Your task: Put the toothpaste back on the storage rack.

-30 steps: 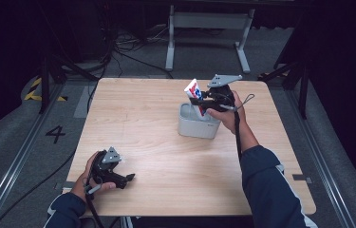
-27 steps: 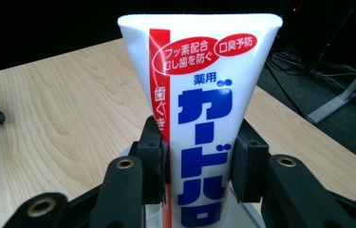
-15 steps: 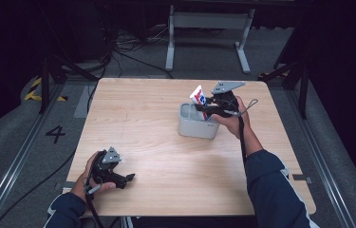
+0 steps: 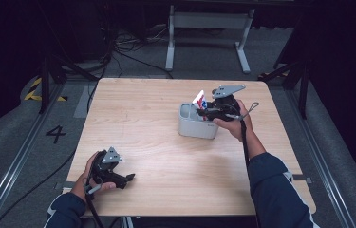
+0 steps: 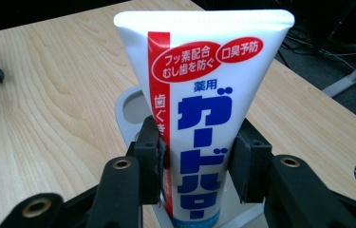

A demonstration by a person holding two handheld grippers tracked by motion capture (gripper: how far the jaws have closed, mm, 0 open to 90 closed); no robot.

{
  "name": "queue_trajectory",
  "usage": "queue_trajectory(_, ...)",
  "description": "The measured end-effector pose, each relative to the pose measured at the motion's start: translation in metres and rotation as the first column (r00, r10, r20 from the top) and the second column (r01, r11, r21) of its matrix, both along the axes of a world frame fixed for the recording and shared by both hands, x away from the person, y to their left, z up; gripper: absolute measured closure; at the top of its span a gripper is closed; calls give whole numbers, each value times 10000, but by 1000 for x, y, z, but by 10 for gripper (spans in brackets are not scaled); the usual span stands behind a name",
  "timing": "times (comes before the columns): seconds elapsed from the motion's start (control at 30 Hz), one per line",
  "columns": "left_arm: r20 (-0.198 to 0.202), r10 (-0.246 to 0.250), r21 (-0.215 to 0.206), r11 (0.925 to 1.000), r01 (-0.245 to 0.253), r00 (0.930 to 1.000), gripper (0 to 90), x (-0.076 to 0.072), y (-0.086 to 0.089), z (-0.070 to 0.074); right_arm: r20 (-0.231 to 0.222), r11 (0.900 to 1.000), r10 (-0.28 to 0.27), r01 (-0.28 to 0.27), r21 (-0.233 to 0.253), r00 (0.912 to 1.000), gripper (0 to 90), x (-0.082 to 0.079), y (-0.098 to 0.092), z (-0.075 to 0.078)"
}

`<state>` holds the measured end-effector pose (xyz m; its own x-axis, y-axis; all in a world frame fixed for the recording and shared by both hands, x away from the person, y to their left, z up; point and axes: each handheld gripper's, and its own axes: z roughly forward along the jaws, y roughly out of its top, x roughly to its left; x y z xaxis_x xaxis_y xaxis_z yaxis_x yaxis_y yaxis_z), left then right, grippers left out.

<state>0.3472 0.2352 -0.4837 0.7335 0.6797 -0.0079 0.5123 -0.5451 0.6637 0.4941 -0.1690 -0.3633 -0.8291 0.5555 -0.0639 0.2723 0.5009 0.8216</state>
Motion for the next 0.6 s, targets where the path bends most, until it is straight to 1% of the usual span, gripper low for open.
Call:
queue_trajectory(0.2,2,10,1,10000,-10,10000,5,0,0,0,-55,9999,-63,62,-86,10000,616,-2,-3,-3)
queue_trajectory(0.4,-24,50,3,10000,-50,10000,5,0,0,0,-118,9994,-41,37,-348,9999,613,-4,-5,-9)
queue_trajectory(0.6,-25,49,1,10000,-49,10000,5,-1,0,0,-136,9996,-40,36,-295,9999,612,-4,-8,-8)
